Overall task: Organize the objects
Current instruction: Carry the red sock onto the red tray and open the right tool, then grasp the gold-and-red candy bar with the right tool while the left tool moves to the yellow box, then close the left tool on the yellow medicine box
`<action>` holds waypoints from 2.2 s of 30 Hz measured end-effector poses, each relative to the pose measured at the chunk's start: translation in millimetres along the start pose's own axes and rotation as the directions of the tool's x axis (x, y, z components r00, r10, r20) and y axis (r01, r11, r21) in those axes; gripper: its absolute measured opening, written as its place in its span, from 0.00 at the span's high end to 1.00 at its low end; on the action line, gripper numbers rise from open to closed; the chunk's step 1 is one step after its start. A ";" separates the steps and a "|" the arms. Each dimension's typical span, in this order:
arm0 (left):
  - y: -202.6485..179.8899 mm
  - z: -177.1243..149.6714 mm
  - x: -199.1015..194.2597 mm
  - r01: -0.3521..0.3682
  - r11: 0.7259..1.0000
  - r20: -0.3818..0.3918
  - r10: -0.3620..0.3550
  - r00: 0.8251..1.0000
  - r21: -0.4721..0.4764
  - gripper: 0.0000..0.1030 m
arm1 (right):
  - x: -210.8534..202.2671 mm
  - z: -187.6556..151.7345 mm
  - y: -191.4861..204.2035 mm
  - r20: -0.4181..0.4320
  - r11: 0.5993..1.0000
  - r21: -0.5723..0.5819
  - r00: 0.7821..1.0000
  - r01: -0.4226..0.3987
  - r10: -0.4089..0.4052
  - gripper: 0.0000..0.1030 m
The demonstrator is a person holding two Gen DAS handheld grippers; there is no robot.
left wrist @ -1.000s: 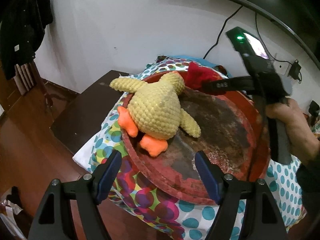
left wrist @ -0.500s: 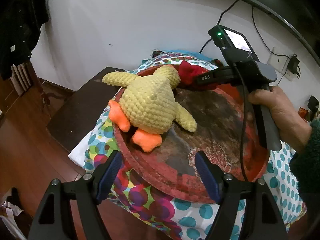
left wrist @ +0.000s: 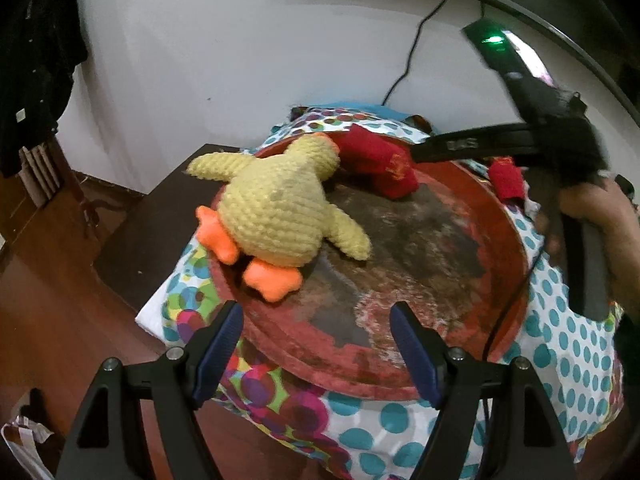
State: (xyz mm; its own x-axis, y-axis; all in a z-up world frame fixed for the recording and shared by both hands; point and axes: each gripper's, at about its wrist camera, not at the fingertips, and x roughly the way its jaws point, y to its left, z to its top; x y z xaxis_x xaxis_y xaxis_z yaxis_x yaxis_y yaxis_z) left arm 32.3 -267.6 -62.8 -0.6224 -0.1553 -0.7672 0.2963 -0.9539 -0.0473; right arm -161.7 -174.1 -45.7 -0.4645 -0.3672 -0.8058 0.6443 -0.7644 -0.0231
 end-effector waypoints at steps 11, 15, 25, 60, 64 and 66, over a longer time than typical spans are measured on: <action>-53.2 -15.4 -0.9 0.038 0.991 -0.011 -0.037 0.999 0.125 0.24 | -85.6 -101.8 -93.5 0.015 0.990 0.107 0.996 0.088 -0.091 0.37; -73.3 -21.2 -4.8 0.059 0.982 -0.005 -0.059 0.998 0.177 0.24 | -110.3 -139.6 -142.8 0.007 0.972 0.179 0.988 0.153 -0.157 0.37; -139.6 -10.4 -12.4 0.114 0.942 0.024 -0.128 0.992 0.316 0.24 | -128.0 -235.6 -238.8 -0.094 0.894 0.349 0.959 0.282 -0.266 0.41; -385.9 32.2 120.6 0.353 0.547 -0.227 -0.286 0.931 0.759 0.24 | -88.5 -259.3 -290.0 -0.034 0.878 0.389 0.957 0.279 -0.289 0.71; -392.9 34.9 129.5 0.373 0.565 -0.239 -0.299 0.924 0.736 0.24 | -88.4 -259.4 -289.2 -0.032 0.879 0.388 0.958 0.276 -0.286 0.70; -395.3 32.9 131.7 0.376 0.566 -0.235 -0.308 0.922 0.734 0.24 | -88.4 -259.6 -289.3 -0.032 0.879 0.389 0.958 0.275 -0.285 0.70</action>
State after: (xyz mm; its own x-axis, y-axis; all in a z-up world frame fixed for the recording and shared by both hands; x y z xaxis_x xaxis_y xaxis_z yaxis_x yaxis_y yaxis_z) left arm -190.6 80.5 -124.1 -0.4951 0.2113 -0.8427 -0.5982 -0.7864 0.1543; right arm -149.3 217.1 -121.4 -0.6093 -0.1167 -0.7843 0.2025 -0.9792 -0.0117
